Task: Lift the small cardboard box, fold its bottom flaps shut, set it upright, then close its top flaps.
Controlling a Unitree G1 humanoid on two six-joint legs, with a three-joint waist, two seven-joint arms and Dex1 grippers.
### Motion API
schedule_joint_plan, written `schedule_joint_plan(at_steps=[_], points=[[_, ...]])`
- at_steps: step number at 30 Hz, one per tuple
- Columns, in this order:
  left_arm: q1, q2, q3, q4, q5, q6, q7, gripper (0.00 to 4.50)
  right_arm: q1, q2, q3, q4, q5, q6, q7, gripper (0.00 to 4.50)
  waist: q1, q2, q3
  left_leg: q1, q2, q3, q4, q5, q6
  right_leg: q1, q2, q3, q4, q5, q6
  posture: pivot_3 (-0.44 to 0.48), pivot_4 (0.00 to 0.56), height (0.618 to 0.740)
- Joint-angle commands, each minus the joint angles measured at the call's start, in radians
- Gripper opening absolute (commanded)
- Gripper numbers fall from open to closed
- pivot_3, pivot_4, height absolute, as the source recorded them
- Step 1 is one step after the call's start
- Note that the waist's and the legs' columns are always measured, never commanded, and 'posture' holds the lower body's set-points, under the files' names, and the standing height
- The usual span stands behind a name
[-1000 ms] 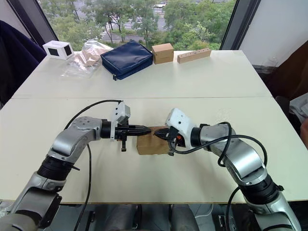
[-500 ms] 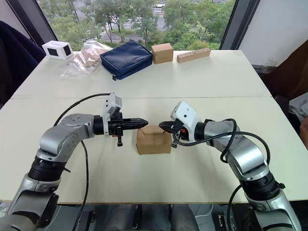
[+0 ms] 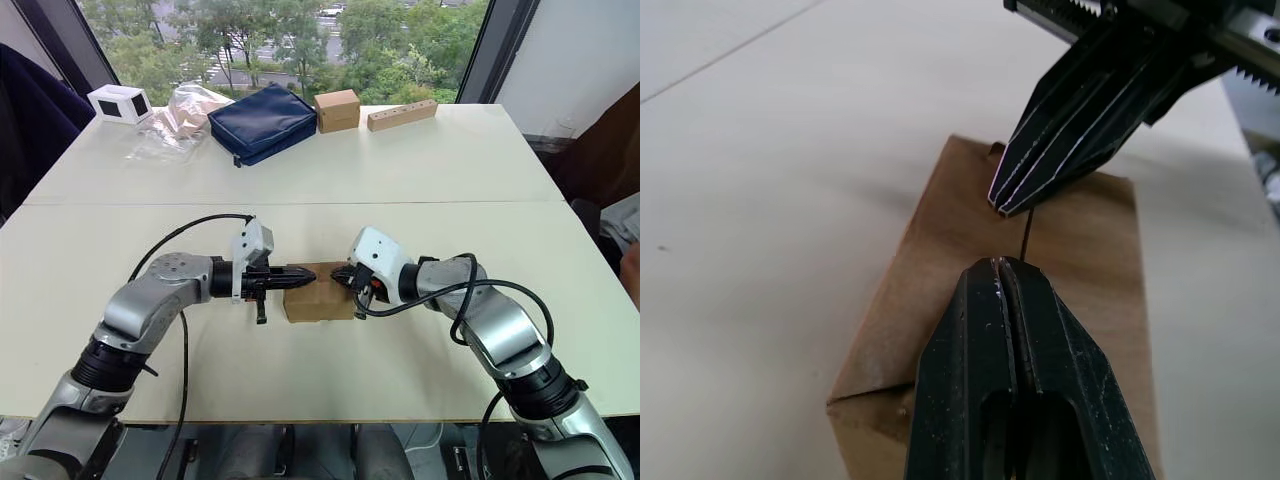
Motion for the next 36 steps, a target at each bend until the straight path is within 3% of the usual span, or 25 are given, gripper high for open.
schedule_joint_plan(at_steps=[1, 10, 16, 25, 33, 36], points=[[-0.001, 0.005, -0.016, -0.001, 0.023, -0.02, -0.004, 0.01, -0.005, -0.008, 0.021, 0.014, -0.033, -0.021, 0.005, 0.0, 0.0, 0.0, 0.0, 0.0, 0.0, 0.0, 0.0, 0.0, 0.0, 0.0, 0.0, 0.0, 0.0, 0.0, 0.0, 0.0, 0.15, 0.74], [0.003, 0.002, 0.0, 0.005, 0.02, -0.022, -0.001, 0.01, -0.01, 0.005, 0.018, 0.03, -0.042, -0.035, 0.006, 0.0, 0.0, 0.0, 0.0, 0.0, 0.0, 0.0, 0.0, 0.0, 0.0, 0.0, 0.0, 0.0, 0.0, 0.0, 0.0, 0.0, 0.15, 0.74], [-0.005, -0.018, 0.135, -0.032, -0.115, 0.06, 0.026, 0.01, 0.009, 0.039, -0.094, 0.012, 0.046, -0.043, 0.008, 0.0, 0.0, 0.0, 0.0, 0.0, 0.0, 0.0, 0.0, 0.0, 0.0, 0.0, 0.0, 0.0, 0.0, 0.0, 0.0, 0.0, 0.15, 0.74], [0.137, 0.164, 0.323, -0.161, -0.25, 0.204, 0.011, 0.01, 0.091, 0.034, -0.37, -0.064, 0.269, 0.042, 0.006, 0.0, -0.001, 0.0, 0.0, 0.0, 0.001, 0.0, -0.001, 0.0, 0.0, 0.0, -0.001, 0.0, 0.0, 0.0, 0.0, 0.0, 0.15, 0.74], [0.364, 0.304, 0.401, -0.245, -0.293, 0.239, -0.023, 0.01, 0.334, -0.088, -0.517, -0.188, 0.421, 0.178, 0.041, 0.0, 0.002, 0.0, 0.0, 0.0, 0.001, 0.0, -0.001, -0.001, 0.001, 0.001, -0.002, 0.001, -0.001, 0.0, 0.0, 0.0, 0.15, 0.74], [0.436, 0.316, 0.402, -0.251, -0.276, 0.212, -0.018, 0.01, 0.417, -0.115, -0.54, -0.217, 0.458, 0.193, 0.053, 0.0, 0.001, 0.0, 0.0, 0.001, 0.002, 0.0, -0.002, -0.001, 0.001, 0.001, -0.002, 0.002, -0.001, 0.0, 0.0, 0.0, 0.15, 0.74]])
